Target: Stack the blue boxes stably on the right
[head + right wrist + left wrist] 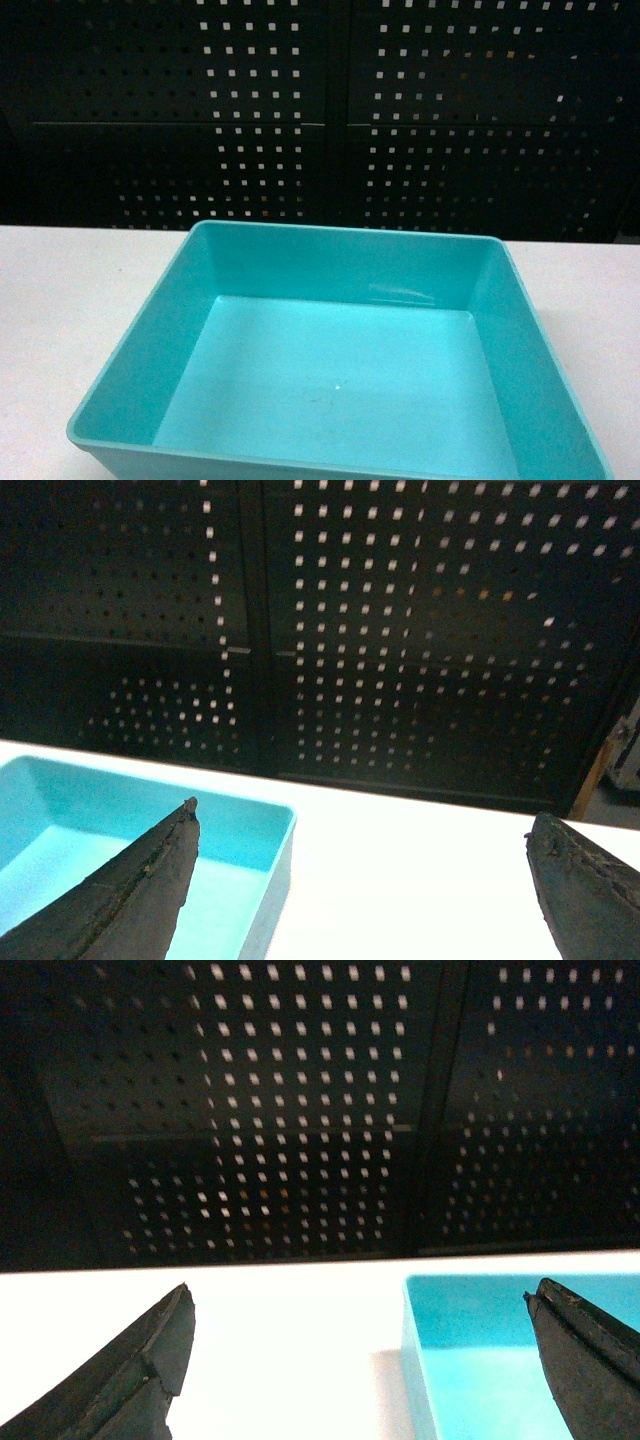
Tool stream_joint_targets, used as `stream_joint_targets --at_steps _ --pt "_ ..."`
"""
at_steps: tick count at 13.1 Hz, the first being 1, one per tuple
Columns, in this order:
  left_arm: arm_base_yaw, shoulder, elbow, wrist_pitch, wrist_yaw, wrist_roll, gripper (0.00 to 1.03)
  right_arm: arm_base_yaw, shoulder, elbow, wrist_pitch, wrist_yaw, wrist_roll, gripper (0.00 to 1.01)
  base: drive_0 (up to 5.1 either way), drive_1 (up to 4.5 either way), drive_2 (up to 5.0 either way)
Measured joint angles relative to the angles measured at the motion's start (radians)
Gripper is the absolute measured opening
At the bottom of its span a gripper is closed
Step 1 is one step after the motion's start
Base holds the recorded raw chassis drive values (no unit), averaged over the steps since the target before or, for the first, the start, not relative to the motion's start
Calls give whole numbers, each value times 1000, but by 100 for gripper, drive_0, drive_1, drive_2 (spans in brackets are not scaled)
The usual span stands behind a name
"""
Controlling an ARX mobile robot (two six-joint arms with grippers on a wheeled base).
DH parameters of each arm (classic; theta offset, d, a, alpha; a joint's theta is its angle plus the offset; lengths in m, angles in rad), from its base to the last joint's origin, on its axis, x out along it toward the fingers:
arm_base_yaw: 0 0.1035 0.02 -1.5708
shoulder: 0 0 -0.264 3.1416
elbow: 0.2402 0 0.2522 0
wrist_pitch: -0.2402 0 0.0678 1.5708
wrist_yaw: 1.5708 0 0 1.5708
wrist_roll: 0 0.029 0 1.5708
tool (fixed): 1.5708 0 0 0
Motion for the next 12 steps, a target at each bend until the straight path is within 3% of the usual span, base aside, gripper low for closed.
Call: stream_joint_targets --at_steps 2,3,4,5,7,12 --pt "-19 179 123 -77 3 7 98 92 198 117 -81 8 -86 98 0 0 0" --pt "-51 348 293 -140 14 35 98 134 422 275 -130 46 -99 98 0 0 0" --pt "-68 547 485 -299 32 56 98 210 621 475 -256 73 -101 98 0 0 0" --pt "-74 626 517 -366 46 56 98 235 692 522 -273 97 -103 98 0 0 0" --pt "-75 694 523 -406 44 53 98 254 758 523 -289 111 -102 98 0 0 0" --pt "-115 750 465 -361 -16 60 98 260 868 414 -216 150 -93 98 0 0 0"
